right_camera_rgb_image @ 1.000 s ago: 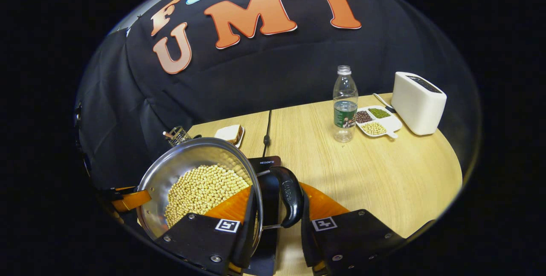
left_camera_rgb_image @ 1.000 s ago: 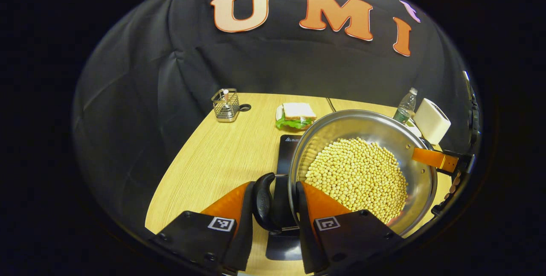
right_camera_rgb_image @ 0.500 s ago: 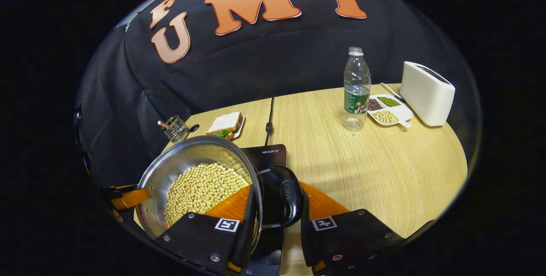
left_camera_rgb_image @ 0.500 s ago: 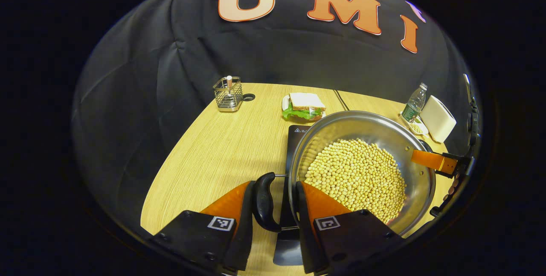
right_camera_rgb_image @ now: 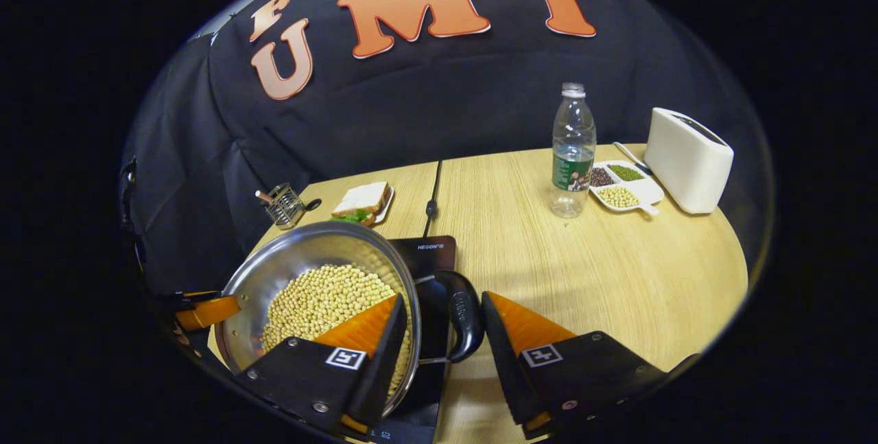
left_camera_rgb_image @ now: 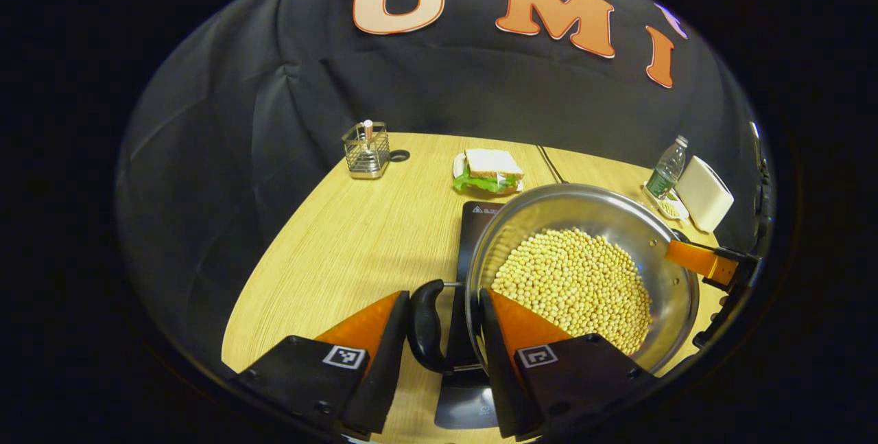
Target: First push the handle of the pot to place it horizontally, then grasp the pot with both hands and set it on the induction cooktop.
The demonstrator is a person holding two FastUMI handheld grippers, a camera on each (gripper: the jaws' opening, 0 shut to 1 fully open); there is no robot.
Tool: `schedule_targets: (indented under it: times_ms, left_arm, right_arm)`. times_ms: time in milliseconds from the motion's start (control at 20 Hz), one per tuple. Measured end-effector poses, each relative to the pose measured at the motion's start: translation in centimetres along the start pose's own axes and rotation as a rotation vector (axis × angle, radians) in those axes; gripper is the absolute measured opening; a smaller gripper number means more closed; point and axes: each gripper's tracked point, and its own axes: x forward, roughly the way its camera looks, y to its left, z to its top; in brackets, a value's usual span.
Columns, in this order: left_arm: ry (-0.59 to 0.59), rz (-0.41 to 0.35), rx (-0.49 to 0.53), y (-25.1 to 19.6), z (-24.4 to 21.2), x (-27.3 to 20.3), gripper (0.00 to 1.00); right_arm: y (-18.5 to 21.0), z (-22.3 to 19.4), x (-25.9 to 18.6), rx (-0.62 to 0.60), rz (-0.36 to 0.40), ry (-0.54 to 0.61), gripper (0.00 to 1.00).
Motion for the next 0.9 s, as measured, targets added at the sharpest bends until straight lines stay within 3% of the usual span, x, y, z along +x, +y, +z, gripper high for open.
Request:
schedule_targets:
  times_ms: [50, 100, 150, 200, 550, 850, 900]
  left_arm:
    - [-0.028, 0.004, 0.004, -0.3, 1.0, -1.4, 0.67]
    - [-0.058, 0.002, 0.007, -1.3, 2.2, -3.6, 0.84]
    - [-0.088, 0.008, 0.010, -2.0, 3.2, -5.7, 0.92]
    - [-0.122, 0.000, 0.003, -3.0, 4.7, -8.3, 1.00]
    - [-0.412, -0.035, -0.023, -5.0, 16.4, -27.6, 1.00]
    - [-0.601, -0.052, -0.052, -6.0, 20.9, -37.5, 1.00]
    - [-0.628, -0.053, -0.059, -5.9, 21.2, -38.8, 0.99]
  right_arm:
    - [-0.3, 0.4, -0.7, 0.001, 0.000, -0.015, 0.80]
    - [-0.7, 0.9, -1.4, 0.000, -0.005, -0.030, 0.86]
    - [-1.2, 1.5, -2.3, 0.000, -0.013, -0.050, 0.94]
    - [-1.9, 2.3, -3.3, 0.002, -0.023, -0.073, 0.94]
    - [-5.9, 9.3, -11.6, -0.037, -0.085, -0.290, 0.95]
    - [-7.9, 13.5, -20.8, -0.101, -0.109, -0.462, 0.95]
    - [-8.1, 14.0, -22.2, -0.103, -0.110, -0.487, 1.00]
